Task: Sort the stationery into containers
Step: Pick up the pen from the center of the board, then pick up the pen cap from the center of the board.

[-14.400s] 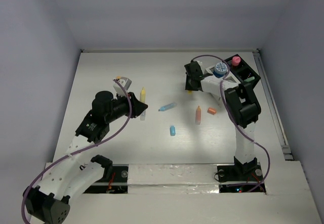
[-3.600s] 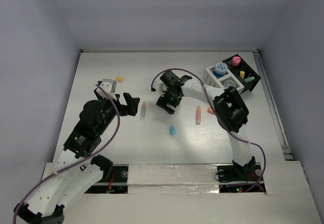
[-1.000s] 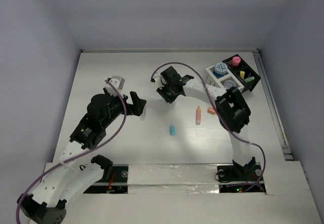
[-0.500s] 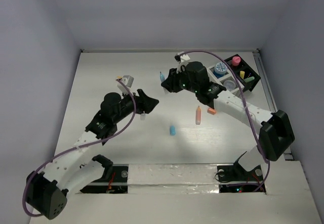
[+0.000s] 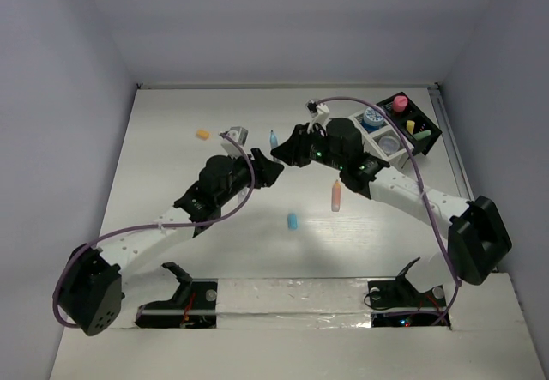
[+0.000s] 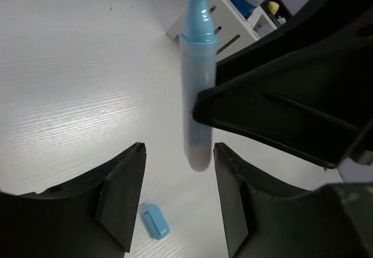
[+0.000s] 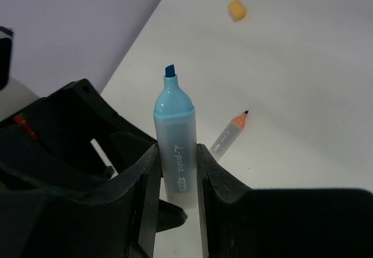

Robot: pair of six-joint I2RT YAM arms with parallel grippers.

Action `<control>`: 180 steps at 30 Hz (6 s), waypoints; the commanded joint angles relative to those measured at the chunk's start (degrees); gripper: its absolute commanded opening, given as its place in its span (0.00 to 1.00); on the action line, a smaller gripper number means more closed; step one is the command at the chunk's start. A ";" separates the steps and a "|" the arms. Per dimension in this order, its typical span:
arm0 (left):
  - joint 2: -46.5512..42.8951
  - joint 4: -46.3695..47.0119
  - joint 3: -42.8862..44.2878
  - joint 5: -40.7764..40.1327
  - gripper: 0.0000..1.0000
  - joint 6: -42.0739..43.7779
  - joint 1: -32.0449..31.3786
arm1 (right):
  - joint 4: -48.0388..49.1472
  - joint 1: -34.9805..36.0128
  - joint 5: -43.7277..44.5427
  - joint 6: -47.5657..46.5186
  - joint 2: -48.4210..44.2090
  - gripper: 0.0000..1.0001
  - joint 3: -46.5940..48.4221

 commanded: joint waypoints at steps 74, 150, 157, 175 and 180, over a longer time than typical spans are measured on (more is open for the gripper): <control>-17.65 -0.15 -10.02 -15.87 0.00 11.07 -8.37 | -6.52 12.64 -6.09 -0.98 -4.76 1.00 -17.65; -23.10 -3.13 -12.39 -19.65 0.00 8.69 -8.37 | -25.92 10.72 29.85 -10.20 17.86 0.45 -2.70; -22.31 -3.31 -12.22 -19.21 0.00 8.52 -8.37 | -26.54 10.72 31.26 -10.55 17.77 0.00 -1.91; -13.18 7.41 -12.83 -8.85 0.00 2.89 -8.37 | -2.64 9.67 36.27 -11.52 -7.54 0.00 3.36; -9.58 10.13 -12.04 -4.98 0.00 2.98 -8.89 | 3.33 9.67 31.36 -8.80 -8.34 0.00 4.32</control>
